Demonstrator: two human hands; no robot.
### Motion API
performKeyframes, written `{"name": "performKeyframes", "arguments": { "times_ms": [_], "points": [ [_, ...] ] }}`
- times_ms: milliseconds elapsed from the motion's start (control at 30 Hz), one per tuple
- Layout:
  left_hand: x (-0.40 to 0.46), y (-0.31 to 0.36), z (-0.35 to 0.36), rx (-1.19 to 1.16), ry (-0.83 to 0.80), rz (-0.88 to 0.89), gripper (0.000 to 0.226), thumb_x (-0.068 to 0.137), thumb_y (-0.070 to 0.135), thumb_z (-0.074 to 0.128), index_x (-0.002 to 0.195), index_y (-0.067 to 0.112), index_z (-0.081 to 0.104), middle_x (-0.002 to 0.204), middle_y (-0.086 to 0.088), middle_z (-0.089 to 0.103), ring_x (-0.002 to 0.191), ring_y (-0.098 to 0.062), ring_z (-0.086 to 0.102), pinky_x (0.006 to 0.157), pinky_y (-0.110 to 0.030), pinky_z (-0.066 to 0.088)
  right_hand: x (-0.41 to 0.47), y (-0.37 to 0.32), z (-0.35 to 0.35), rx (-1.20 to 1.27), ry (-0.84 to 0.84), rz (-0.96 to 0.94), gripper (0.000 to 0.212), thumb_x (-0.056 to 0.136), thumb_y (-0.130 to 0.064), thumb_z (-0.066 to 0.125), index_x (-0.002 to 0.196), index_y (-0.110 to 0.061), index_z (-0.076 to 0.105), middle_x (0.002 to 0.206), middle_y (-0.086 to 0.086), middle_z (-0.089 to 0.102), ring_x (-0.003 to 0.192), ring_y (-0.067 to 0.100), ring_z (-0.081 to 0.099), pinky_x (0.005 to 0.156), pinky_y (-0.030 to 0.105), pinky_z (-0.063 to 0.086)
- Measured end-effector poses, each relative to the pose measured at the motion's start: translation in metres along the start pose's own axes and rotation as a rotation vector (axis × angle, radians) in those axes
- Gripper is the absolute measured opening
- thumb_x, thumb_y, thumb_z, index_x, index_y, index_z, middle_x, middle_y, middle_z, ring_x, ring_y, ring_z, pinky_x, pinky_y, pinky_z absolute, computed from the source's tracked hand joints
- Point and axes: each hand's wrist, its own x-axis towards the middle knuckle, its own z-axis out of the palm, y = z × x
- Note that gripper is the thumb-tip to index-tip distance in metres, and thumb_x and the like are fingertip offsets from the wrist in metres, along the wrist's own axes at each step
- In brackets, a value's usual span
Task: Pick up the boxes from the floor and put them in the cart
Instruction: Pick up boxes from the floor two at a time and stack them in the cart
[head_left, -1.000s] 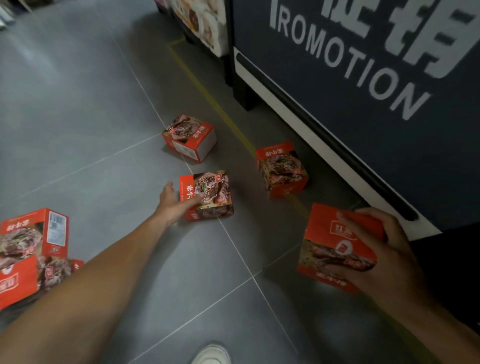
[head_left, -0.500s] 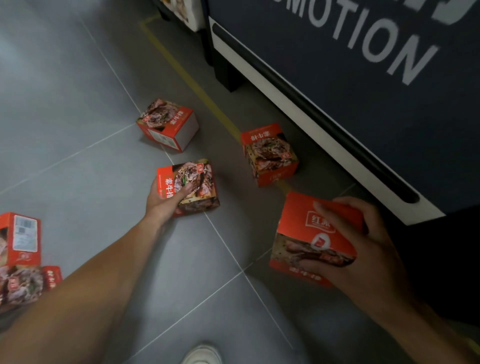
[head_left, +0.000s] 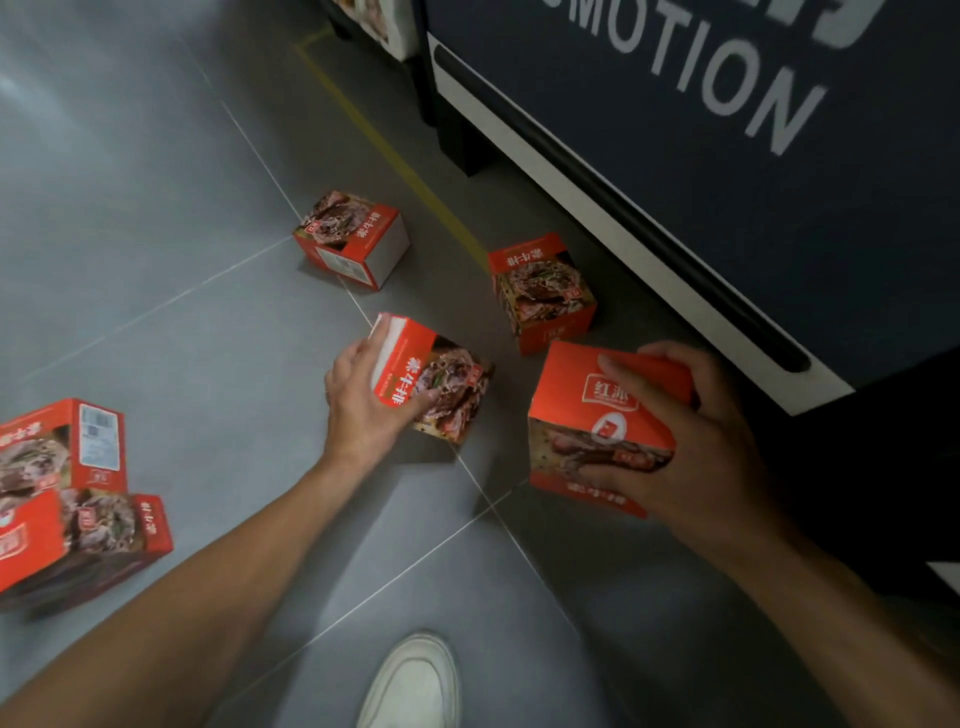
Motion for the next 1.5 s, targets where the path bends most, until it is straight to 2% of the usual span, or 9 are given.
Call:
{"name": "performKeyframes", "arguments": {
  "times_ms": [167, 300, 400, 567, 867, 1033, 1200, 1333, 1500],
  "points": [
    [-0.015, 0.042, -0.04, 0.225, -0.097, 0.2, 0.101, 0.072, 0.044, 0.086, 0.156, 0.031, 0.031, 0.139, -0.008, 0.041, 0.126, -0.026, 0.033, 0.105, -0.033, 0.029, -0.004, -0.045, -0.013, 0.011, 0.091, 0.065, 0.088, 0.065, -0.057, 0.08, 0.145, -0.037, 0.05, 0.149, -0.007, 0.028, 0.136, 0.014, 0.032, 0.101, 0.024, 0.043],
    [-0.031, 0.089, -0.092, 0.332, -0.191, 0.373, 0.101, 0.069, 0.039, 0.089, 0.154, 0.03, 0.035, 0.14, -0.01, 0.042, 0.124, -0.029, 0.036, 0.104, -0.031, 0.024, -0.036, -0.096, -0.024, 0.021, 0.242, 0.124, 0.077, 0.073, -0.059, 0.079, 0.14, -0.028, 0.059, 0.146, 0.008, 0.039, 0.13, 0.028, 0.045, 0.1, 0.044, 0.05],
    [-0.041, 0.132, -0.147, 0.344, -0.22, 0.431, 0.099, 0.068, 0.035, 0.091, 0.153, 0.027, 0.039, 0.143, -0.011, 0.042, 0.125, -0.03, 0.037, 0.104, -0.034, 0.026, -0.052, -0.14, -0.057, 0.007, 0.175, 0.122, 0.08, 0.072, -0.05, 0.085, 0.143, -0.029, 0.056, 0.149, 0.006, 0.035, 0.133, 0.029, 0.041, 0.1, 0.045, 0.048],
    [-0.058, 0.218, -0.251, 0.362, -0.276, 0.501, 0.105, 0.061, 0.032, 0.094, 0.152, 0.027, 0.041, 0.142, -0.01, 0.042, 0.122, -0.03, 0.038, 0.1, -0.04, 0.031, -0.047, -0.23, -0.164, -0.085, 0.093, 0.098, 0.082, 0.075, -0.057, 0.076, 0.146, -0.023, 0.053, 0.148, 0.014, 0.037, 0.134, 0.032, 0.039, 0.104, 0.038, 0.042],
    [-0.078, 0.447, -0.442, 0.272, -0.214, 0.488, 0.103, 0.058, 0.032, 0.095, 0.149, 0.026, 0.046, 0.144, -0.009, 0.041, 0.121, -0.033, 0.04, 0.104, -0.039, 0.029, -0.05, -0.401, -0.396, -0.071, 0.231, 0.089, 0.076, 0.077, -0.053, 0.081, 0.142, -0.021, 0.057, 0.146, 0.012, 0.038, 0.132, 0.031, 0.042, 0.106, 0.042, 0.045],
    [-0.11, 0.571, -0.516, 0.21, -0.175, 0.601, 0.09, 0.065, 0.057, 0.074, 0.146, 0.028, 0.045, 0.143, -0.011, 0.045, 0.118, -0.036, 0.044, 0.1, -0.044, 0.033, -0.093, -0.468, -0.517, -0.09, 0.334, 0.062, 0.078, 0.074, -0.053, 0.086, 0.141, -0.026, 0.059, 0.145, 0.008, 0.041, 0.132, 0.024, 0.044, 0.108, 0.033, 0.043],
    [-0.133, 0.668, -0.551, 0.141, -0.125, 0.734, 0.086, 0.068, 0.063, 0.064, 0.143, 0.027, 0.048, 0.14, -0.013, 0.048, 0.114, -0.038, 0.046, 0.1, -0.044, 0.034, -0.137, -0.503, -0.609, -0.156, 0.431, 0.083, 0.076, 0.076, -0.055, 0.084, 0.141, -0.026, 0.058, 0.143, 0.009, 0.042, 0.131, 0.024, 0.044, 0.111, 0.031, 0.04],
    [-0.149, 0.713, -0.553, 0.053, -0.194, 0.822, 0.087, 0.067, 0.063, 0.067, 0.145, 0.032, 0.046, 0.142, -0.011, 0.047, 0.116, -0.037, 0.048, 0.098, -0.049, 0.038, -0.177, -0.523, -0.652, -0.218, 0.518, 0.13, 0.073, 0.08, -0.062, 0.076, 0.142, -0.028, 0.057, 0.143, 0.007, 0.042, 0.133, 0.017, 0.039, 0.115, 0.019, 0.028],
    [-0.158, 0.758, -0.541, -0.096, -0.328, 0.975, 0.082, 0.075, 0.069, 0.061, 0.145, 0.029, 0.047, 0.144, -0.011, 0.045, 0.122, -0.036, 0.045, 0.104, -0.05, 0.036, -0.219, -0.539, -0.676, -0.351, 0.594, 0.283, 0.078, 0.078, -0.061, 0.077, 0.146, -0.029, 0.052, 0.147, 0.002, 0.036, 0.137, 0.016, 0.036, 0.112, 0.019, 0.031]
  ]
}}
